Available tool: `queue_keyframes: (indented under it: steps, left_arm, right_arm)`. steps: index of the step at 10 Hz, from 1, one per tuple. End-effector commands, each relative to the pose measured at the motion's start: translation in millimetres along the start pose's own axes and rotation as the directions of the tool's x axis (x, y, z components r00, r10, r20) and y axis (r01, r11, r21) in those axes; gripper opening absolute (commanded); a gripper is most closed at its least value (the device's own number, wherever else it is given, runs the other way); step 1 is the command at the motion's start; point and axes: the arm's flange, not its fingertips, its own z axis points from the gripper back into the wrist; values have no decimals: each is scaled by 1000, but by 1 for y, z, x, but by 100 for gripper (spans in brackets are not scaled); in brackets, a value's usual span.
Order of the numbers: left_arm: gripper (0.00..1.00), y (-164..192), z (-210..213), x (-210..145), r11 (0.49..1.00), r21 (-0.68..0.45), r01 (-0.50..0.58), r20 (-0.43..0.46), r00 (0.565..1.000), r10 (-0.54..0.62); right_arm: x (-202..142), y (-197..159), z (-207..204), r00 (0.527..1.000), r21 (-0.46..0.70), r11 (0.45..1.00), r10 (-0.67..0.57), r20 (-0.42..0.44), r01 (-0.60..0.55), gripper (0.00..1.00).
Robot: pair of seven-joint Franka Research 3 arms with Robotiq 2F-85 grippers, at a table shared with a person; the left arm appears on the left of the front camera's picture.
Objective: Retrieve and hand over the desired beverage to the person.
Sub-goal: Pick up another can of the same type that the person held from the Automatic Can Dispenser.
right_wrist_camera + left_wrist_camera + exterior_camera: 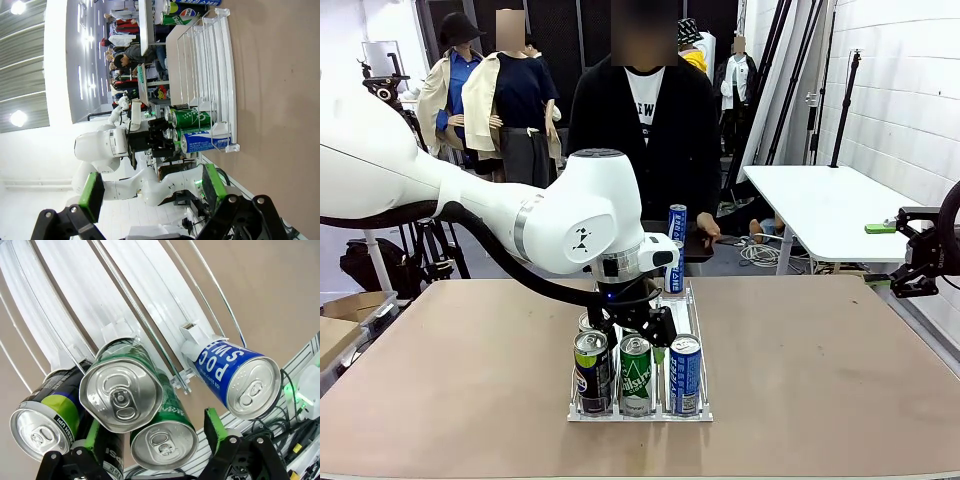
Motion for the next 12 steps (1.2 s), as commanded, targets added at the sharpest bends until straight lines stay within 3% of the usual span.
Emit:
queue_keyframes:
  steps: [1,9,10,12]
  left_arm:
    - [100,0,0,0,1000,1,1,0,1000,-1]
    - [100,-5,0,1,1000,10,13,-5,1000,-13]
    - [91,-11,1,2,999,35,11,0,1000,-11]
    - [52,-22,0,5,998,64,12,-4,1000,-12]
  right_arm:
    - [1,1,0,1000,0,1000,2,0,-2,100]
    - [1,1,0,1000,0,1000,2,0,-2,100]
    - [1,1,0,1000,0,1000,2,0,-2,100]
    - [1,1,0,1000,0,1000,2,0,-2,100]
